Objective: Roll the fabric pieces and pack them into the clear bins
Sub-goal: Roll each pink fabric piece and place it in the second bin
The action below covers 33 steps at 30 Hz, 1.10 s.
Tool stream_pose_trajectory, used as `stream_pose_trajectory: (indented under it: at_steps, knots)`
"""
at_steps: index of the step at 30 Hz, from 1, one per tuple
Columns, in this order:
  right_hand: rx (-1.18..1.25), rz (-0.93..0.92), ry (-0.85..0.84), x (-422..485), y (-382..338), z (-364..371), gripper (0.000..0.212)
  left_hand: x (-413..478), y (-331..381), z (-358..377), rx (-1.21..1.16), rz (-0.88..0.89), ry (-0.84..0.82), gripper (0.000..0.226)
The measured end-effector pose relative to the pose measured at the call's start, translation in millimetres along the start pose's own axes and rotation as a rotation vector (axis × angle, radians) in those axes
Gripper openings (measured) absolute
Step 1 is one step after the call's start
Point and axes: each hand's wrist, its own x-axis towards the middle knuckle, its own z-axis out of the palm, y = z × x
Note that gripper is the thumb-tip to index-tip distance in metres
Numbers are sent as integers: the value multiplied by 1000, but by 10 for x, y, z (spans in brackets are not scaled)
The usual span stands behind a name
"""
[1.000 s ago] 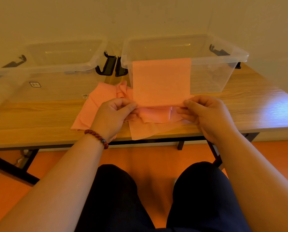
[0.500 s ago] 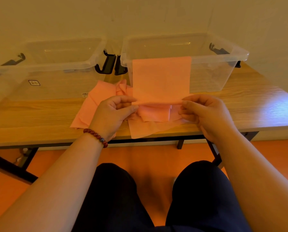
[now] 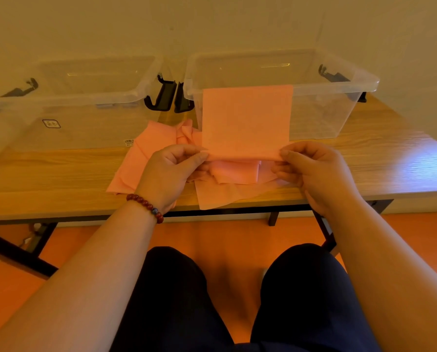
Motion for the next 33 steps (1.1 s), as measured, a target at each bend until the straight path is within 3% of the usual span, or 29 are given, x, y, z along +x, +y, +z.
stream_pose_trajectory:
  at_steps: [33]
  knots:
    - [-34,-51,-45,-21,21,-22,6,-7,-9,-4,-29,9,25,12]
